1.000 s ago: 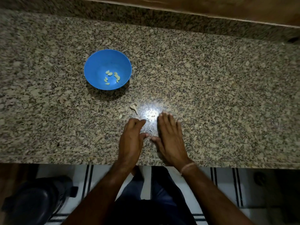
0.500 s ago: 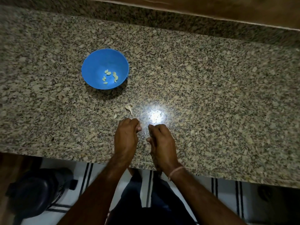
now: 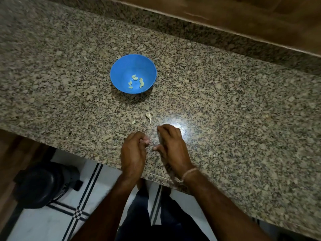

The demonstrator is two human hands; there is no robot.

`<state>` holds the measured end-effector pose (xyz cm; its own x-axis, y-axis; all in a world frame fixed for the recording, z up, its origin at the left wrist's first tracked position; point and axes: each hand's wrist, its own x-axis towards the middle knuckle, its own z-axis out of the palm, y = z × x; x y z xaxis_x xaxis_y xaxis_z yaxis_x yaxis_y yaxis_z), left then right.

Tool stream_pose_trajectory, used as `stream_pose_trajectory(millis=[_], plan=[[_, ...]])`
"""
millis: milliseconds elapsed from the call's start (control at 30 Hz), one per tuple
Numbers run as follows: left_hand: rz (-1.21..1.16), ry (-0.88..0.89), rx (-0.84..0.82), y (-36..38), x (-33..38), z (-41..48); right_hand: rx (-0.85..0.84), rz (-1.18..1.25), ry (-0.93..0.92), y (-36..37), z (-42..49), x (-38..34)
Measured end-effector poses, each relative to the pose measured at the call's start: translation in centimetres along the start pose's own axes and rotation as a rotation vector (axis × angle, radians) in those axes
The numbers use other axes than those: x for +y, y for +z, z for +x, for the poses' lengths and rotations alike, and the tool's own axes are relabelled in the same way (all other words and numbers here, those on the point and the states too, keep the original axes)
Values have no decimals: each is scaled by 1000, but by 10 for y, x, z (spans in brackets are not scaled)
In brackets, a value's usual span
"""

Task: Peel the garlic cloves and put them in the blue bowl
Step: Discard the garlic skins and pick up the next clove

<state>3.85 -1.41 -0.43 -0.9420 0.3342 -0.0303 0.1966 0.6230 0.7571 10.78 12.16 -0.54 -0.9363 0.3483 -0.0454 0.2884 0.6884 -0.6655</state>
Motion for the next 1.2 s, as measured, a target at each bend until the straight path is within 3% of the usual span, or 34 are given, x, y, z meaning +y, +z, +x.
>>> stream_pose_trajectory(millis=[100, 200, 433, 533, 600, 700, 800, 1000, 1200], plan=[[-6, -30, 17, 3, -3, -1, 76, 67, -23, 8, 1, -6], [-13, -51, 19, 4, -2, -3, 127, -37, -36, 14, 6, -6], [-39, -80, 36, 1, 2, -7, 100, -276, -138, 11, 16, -4], [-63, -101, 48, -4, 3, -11, 31, -306, -82, 12, 8, -5], [-131, -141, 71, -12, 2, -14, -65, -171, 36, 18, 1, -12], [-220, -218, 111, -32, -3, -17, -120, 613, 433, 27, 0, -40], [-321, -318, 204, -64, -23, -21, -231, 1022, 646, 46, 9, -85], [-382, -440, 423, -156, -93, -40, -517, 1039, 572, 124, 19, -174], [-369, -549, 613, -267, -210, -94, -660, 933, 522, 239, 5, -289]])
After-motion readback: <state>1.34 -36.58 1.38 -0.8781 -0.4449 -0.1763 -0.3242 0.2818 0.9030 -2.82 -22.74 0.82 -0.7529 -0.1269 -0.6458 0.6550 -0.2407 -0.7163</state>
